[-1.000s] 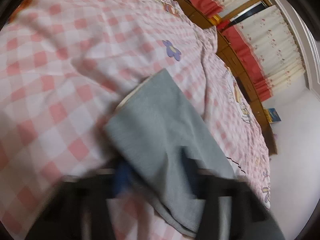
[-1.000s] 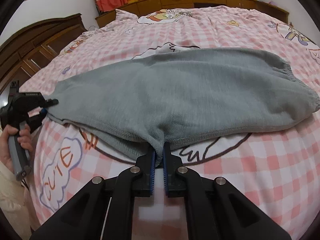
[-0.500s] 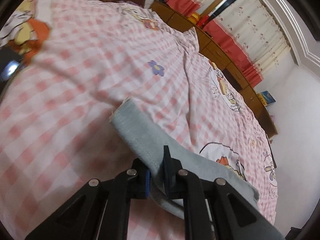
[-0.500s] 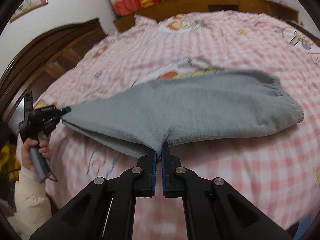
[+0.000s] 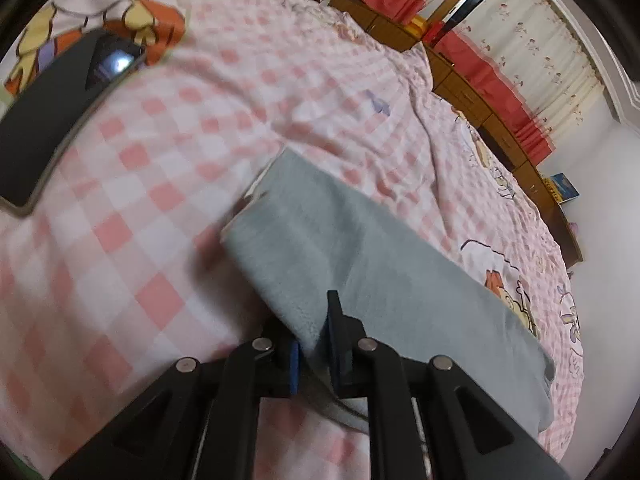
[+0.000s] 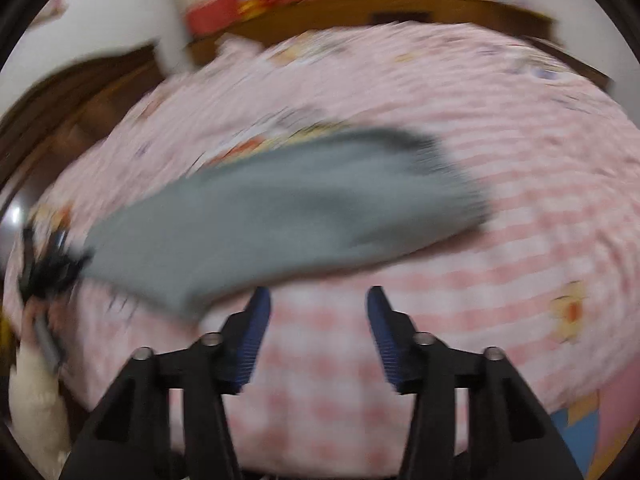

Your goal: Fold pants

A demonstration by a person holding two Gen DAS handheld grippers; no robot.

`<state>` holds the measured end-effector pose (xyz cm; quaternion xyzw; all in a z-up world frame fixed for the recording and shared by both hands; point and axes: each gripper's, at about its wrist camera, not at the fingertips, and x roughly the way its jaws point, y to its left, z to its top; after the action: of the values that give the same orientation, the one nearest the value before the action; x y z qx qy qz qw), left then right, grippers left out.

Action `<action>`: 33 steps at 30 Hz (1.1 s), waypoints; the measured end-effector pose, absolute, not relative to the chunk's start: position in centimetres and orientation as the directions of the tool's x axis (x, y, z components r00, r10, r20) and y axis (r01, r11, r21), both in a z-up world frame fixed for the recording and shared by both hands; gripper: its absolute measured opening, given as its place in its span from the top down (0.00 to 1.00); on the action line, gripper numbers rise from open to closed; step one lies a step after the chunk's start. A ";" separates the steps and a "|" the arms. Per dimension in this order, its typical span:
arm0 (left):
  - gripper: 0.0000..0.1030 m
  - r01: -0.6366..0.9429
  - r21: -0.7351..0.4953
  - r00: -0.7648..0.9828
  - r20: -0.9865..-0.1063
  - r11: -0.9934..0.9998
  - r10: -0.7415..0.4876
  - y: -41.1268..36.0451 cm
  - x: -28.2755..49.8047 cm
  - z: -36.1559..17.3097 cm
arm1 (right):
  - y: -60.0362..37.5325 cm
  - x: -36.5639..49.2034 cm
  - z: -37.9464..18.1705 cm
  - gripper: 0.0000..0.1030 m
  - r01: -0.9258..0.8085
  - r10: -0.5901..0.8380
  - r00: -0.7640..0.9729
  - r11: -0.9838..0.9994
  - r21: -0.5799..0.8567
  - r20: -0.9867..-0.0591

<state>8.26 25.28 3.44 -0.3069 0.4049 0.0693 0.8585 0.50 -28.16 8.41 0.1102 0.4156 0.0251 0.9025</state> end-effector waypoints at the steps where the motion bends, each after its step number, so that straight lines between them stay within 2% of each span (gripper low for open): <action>1: 0.89 -0.369 -0.470 0.663 -0.738 0.802 -0.128 25.2 8.3 3.3 | -29.9 1.1 8.3 0.46 0.104 0.117 0.664 0.964 0.246 -0.739; 6: 0.87 -0.369 -0.453 0.660 -0.743 0.812 -0.115 25.0 8.5 2.9 | -37.2 4.5 4.5 0.46 0.367 0.184 0.673 0.758 0.539 -0.716; 10: 0.86 -0.379 -0.466 0.660 -0.742 0.800 -0.119 25.2 8.4 2.6 | -39.5 6.4 1.0 0.49 0.399 0.332 0.699 0.555 0.730 -0.634; 11: 0.86 -0.381 -0.466 0.659 -0.743 0.798 -0.119 25.2 8.4 2.6 | -39.7 6.8 0.8 0.67 0.389 0.346 0.704 0.543 0.744 -0.621; 12: 0.86 -0.382 -0.465 0.658 -0.744 0.798 -0.118 25.2 8.4 2.6 | -39.8 7.1 1.0 0.81 0.394 0.330 0.699 0.563 0.727 -0.634; 14: 0.86 -0.382 -0.462 0.655 -0.746 0.800 -0.118 25.1 8.5 2.7 | -39.6 7.6 2.2 0.81 0.378 0.254 0.694 0.669 0.640 -0.674; 16: 0.85 -0.379 -0.461 0.653 -0.748 0.803 -0.121 25.1 8.5 2.7 | -38.2 8.1 3.0 0.80 0.353 0.157 0.643 0.808 0.472 -0.749; 19: 0.85 -0.376 -0.457 0.650 -0.750 0.806 -0.122 25.1 8.7 2.6 | -36.1 8.2 2.8 0.74 0.300 0.065 0.577 0.910 0.285 -0.814; 22: 0.85 -0.374 -0.459 0.653 -0.747 0.806 -0.123 25.0 8.7 2.6 | -36.0 7.0 4.3 0.74 0.295 0.027 0.596 0.922 0.250 -0.803; 26: 0.85 -0.366 -0.464 0.656 -0.744 0.807 -0.130 25.2 8.8 2.4 | -36.2 5.5 8.9 0.72 0.287 -0.075 0.675 0.943 0.168 -0.734; 29: 0.85 -0.368 -0.465 0.659 -0.742 0.805 -0.128 25.2 8.9 2.3 | -35.7 7.3 10.1 0.71 0.202 -0.024 0.696 0.966 0.163 -0.718; 33: 0.85 -0.373 -0.449 0.660 -0.743 0.812 -0.108 24.8 9.0 2.4 | -33.3 12.2 8.9 0.71 0.102 0.053 0.668 0.982 0.162 -0.742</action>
<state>9.05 24.82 2.37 -0.2966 0.4050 0.0770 0.8614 12.16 -33.29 8.87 0.0952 0.4069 -0.0134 0.9084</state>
